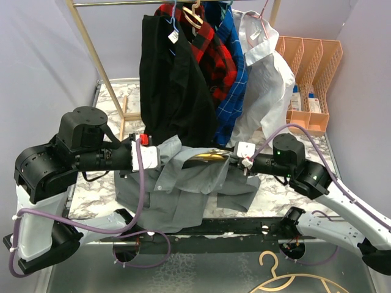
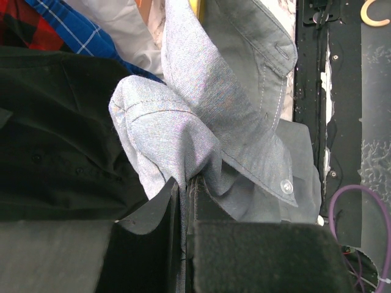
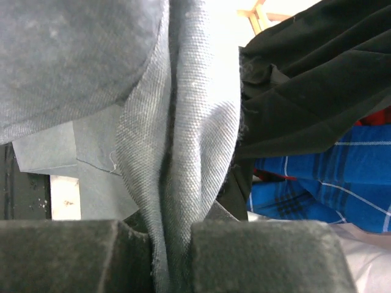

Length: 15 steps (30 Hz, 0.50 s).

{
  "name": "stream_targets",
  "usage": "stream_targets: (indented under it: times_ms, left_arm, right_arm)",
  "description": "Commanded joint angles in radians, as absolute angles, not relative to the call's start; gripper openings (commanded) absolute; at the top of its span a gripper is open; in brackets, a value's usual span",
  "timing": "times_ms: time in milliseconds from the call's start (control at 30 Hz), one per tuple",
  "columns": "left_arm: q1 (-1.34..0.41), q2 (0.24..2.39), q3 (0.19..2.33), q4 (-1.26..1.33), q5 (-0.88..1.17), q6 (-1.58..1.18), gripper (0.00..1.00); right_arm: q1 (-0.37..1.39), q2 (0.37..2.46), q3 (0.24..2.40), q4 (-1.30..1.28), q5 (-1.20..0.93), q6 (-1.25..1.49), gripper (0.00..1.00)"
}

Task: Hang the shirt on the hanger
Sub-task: Hang the shirt on the hanger.

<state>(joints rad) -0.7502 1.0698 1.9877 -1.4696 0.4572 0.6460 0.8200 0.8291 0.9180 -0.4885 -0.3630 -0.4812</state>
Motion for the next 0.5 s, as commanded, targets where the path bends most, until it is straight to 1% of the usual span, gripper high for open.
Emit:
stream_targets:
  times_ms: [0,167,267,367,467]
  left_arm:
    - [-0.75,1.04,2.0,-1.423,0.472,0.646,0.0]
    - [-0.75,1.041,1.96,-1.416,0.431,0.66,0.0]
    - [-0.75,1.025,1.884,-1.333,0.311,0.624,0.0]
    - [-0.75,1.019,1.828,-1.237,0.184,0.604,0.0]
    - [-0.75,1.05,1.837,-1.2,0.123,0.607,0.0]
  right_arm:
    - [0.815,0.766,0.932,-0.504,-0.371,-0.443,0.01]
    - [0.814,0.68,0.953,-0.519,-0.42,-0.32,0.01]
    - [0.815,0.631,0.99,-0.552,-0.38,-0.228,0.01]
    - [0.815,0.64,1.085,-0.702,-0.292,-0.186,0.01]
    - [0.815,0.689,1.192,-0.909,-0.186,-0.159,0.01]
